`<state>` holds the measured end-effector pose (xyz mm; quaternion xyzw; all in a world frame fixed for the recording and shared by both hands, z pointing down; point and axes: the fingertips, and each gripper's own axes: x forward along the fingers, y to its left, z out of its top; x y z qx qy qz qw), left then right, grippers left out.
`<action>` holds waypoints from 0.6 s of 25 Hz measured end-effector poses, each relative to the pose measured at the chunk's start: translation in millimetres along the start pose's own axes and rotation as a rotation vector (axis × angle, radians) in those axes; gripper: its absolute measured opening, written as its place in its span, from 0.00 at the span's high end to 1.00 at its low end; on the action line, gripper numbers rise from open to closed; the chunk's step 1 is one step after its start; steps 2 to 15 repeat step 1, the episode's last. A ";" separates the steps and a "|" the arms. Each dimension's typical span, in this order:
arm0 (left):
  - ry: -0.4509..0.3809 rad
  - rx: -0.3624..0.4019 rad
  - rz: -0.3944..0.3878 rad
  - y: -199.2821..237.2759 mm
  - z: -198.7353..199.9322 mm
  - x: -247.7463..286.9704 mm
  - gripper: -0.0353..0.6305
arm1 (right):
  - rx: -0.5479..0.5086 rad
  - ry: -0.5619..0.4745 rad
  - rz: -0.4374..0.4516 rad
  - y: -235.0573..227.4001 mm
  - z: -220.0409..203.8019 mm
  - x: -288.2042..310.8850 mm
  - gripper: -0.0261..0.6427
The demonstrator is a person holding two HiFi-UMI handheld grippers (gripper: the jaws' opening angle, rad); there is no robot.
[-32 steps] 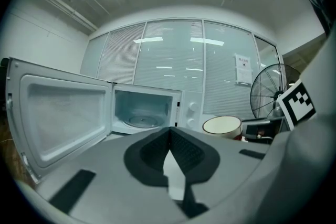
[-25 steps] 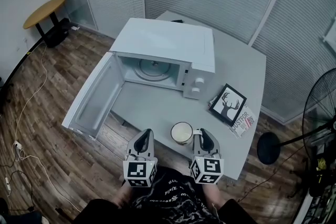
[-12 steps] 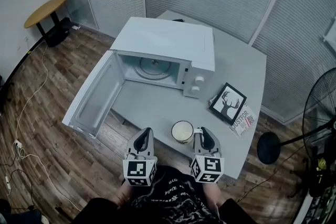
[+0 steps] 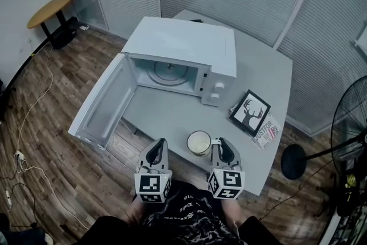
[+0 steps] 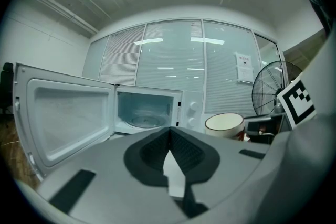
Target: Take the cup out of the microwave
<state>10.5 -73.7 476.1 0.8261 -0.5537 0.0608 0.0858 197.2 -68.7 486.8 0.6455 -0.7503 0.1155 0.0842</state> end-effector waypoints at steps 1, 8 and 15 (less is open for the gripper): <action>0.000 0.000 0.000 0.6 0.2 0.2 0.94 | -0.001 0.001 0.000 0.3 -0.2 0.5 0.89; 0.000 0.000 0.000 0.6 0.2 0.2 0.94 | -0.001 0.001 0.000 0.3 -0.2 0.5 0.89; 0.000 0.000 0.000 0.6 0.2 0.2 0.94 | -0.001 0.001 0.000 0.3 -0.2 0.5 0.89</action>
